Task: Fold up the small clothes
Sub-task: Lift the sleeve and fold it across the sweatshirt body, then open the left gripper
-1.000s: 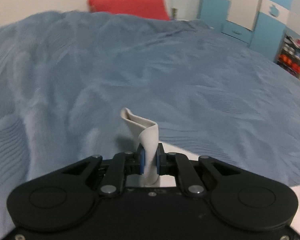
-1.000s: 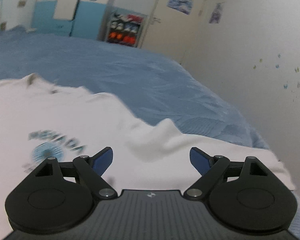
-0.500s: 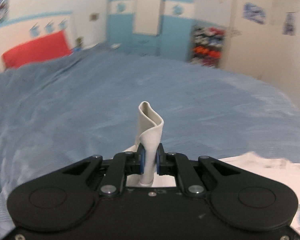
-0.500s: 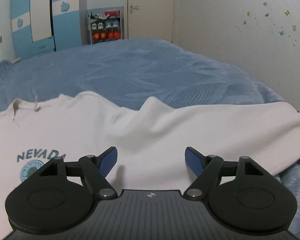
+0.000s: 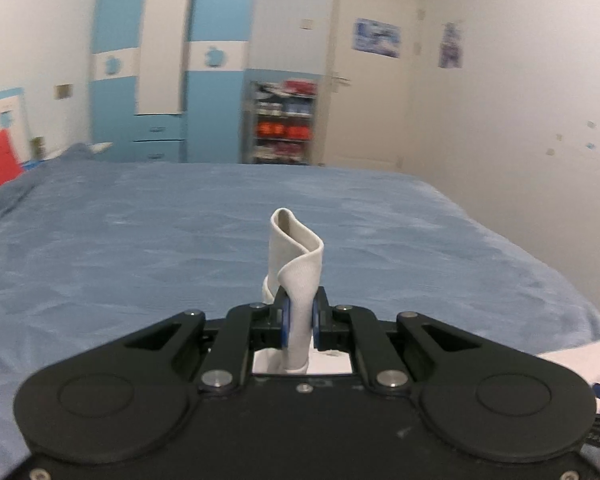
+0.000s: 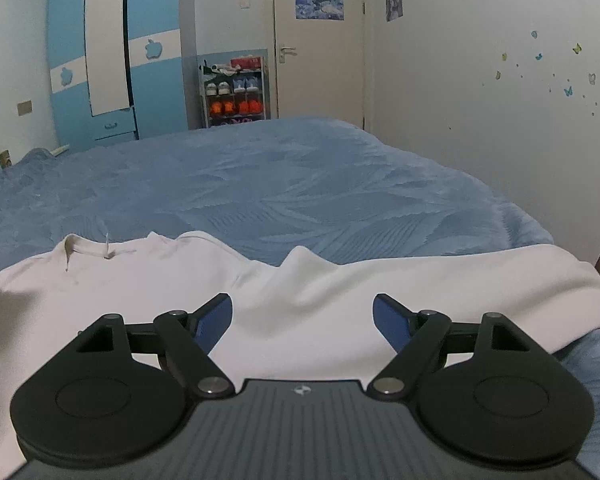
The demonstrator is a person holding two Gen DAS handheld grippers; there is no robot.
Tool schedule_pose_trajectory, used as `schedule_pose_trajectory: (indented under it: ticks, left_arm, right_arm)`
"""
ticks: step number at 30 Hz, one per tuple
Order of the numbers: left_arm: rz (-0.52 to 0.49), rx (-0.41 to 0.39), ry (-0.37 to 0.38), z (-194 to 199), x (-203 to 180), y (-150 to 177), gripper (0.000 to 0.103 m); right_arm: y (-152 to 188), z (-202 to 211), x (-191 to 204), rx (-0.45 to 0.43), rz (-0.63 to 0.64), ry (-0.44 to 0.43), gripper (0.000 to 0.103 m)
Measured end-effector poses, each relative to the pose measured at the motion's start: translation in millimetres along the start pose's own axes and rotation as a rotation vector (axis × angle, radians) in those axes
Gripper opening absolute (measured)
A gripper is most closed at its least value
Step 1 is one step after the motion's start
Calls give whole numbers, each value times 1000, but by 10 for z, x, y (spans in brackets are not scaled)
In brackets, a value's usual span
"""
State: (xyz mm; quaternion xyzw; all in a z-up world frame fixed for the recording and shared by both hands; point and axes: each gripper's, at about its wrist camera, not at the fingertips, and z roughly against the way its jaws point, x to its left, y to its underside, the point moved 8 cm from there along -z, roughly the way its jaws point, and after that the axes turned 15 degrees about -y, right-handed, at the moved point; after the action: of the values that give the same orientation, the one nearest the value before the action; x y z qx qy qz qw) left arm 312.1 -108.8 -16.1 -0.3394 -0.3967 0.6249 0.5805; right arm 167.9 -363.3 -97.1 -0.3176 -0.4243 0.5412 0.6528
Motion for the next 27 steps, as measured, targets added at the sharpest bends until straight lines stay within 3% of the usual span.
schedule_pose_trajectory:
  ticks: [6,10,17,21,23,25,27]
  left_arm:
    - [-112,54,90,-106,-1159,555,8]
    - [-146,113,131,-232,-1605,993,8]
    - [-172,185,201,-384,-2033,1431,9]
    - [-213,189,195,-382,-2215,1651,10]
    - [-258,233,184,-526,-2302,1865,11]
    - [-289,310,189,-681,-2363,2184,17]
    - [-318,322,180,-757,-2412,2313,22]
  right_arm:
    - [60,133,-177,-26,-26,-16,95]
    - [130,102,-350,-17,-69,0,95]
    - [272,72,-622,6,-90,94,95]
    - [314,95,-780,-3,-142,109,95]
    - [331,97,-822,-1,-156,112,95]
    - [336,99,-847,-2,-169,111,96]
    - [337,102,-857,-3,-174,108,95]
